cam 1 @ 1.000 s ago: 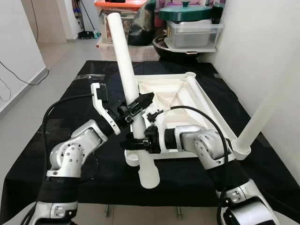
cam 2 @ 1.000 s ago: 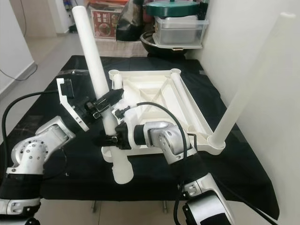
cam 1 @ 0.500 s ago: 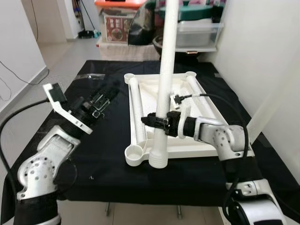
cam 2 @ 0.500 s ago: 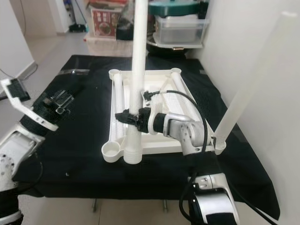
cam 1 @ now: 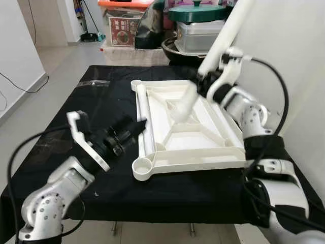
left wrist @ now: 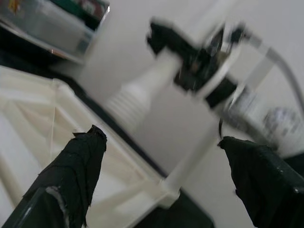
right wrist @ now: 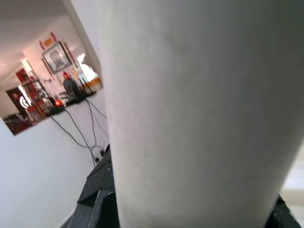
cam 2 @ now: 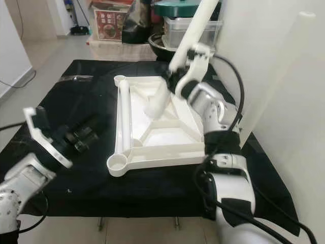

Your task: Building children table

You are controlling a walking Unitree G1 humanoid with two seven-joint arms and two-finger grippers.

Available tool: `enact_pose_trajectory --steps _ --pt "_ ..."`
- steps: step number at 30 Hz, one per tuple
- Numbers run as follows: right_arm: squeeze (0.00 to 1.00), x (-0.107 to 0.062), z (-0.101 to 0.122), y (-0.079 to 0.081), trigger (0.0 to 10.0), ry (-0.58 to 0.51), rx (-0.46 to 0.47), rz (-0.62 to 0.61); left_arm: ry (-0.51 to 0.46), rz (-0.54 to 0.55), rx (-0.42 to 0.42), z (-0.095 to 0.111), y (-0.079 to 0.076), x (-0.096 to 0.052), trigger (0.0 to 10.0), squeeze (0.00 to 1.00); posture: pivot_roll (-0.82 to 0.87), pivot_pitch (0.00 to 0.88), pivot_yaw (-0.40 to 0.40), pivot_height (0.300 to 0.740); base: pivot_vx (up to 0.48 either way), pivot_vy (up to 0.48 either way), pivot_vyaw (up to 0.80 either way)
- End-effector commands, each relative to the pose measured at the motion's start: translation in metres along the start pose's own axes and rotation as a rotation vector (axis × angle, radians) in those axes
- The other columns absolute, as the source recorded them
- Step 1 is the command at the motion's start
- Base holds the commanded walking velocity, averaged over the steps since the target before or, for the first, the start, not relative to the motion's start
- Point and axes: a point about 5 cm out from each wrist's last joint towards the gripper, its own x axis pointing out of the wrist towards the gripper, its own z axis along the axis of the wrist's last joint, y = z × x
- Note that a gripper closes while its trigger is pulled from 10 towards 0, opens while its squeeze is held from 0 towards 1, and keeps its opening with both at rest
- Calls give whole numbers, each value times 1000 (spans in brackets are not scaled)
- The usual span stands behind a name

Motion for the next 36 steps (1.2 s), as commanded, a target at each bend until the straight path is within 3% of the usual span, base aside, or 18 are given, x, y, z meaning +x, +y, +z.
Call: enact_pose_trajectory --steps 1,3,10,12,15,17,21,31,34,35,36 --pt "0 2 6 8 0 -43 10 16 65 28 48 -8 3 -1 10000 0 76 0 -63 740 0 0 0" --pt "0 6 4 17 0 -61 21 31 118 80 86 -14 9 -1 10000 0 77 0 -65 740 0 0 0" --pt "0 9 -12 28 0 -41 14 60 161 152 137 -18 19 -3 10000 0 79 0 -63 740 0 0 0" --pt "0 9 -20 33 0 -26 3 79 195 185 187 -21 24 -3 10000 0 78 0 -60 740 0 0 0" --pt "0 8 -36 47 0 7 -10 127 242 273 344 -22 37 3 10000 0 70 0 -53 740 0 0 0" --pt "0 8 -39 50 0 13 -8 132 248 285 375 -22 39 5 10000 0 70 0 -53 740 0 0 0" --pt "0 7 -43 52 0 23 -5 136 259 287 403 -24 39 7 10000 0 65 0 -46 740 0 0 0" --pt "0 5 -52 66 0 32 5 213 285 170 417 -29 28 18 10000 0 68 0 -47 740 0 0 0" --pt "0 4 -44 66 0 -13 53 238 328 131 415 -38 25 16 10000 0 66 0 -42 740 0 0 0" --pt "0 3 -17 59 0 -124 86 263 365 113 401 -52 23 10 10000 0 63 0 -41 740 0 0 0" --pt "0 3 -17 59 0 -124 86 263 365 113 401 -52 23 10 10000 0 63 0 -41 740 0 0 0"
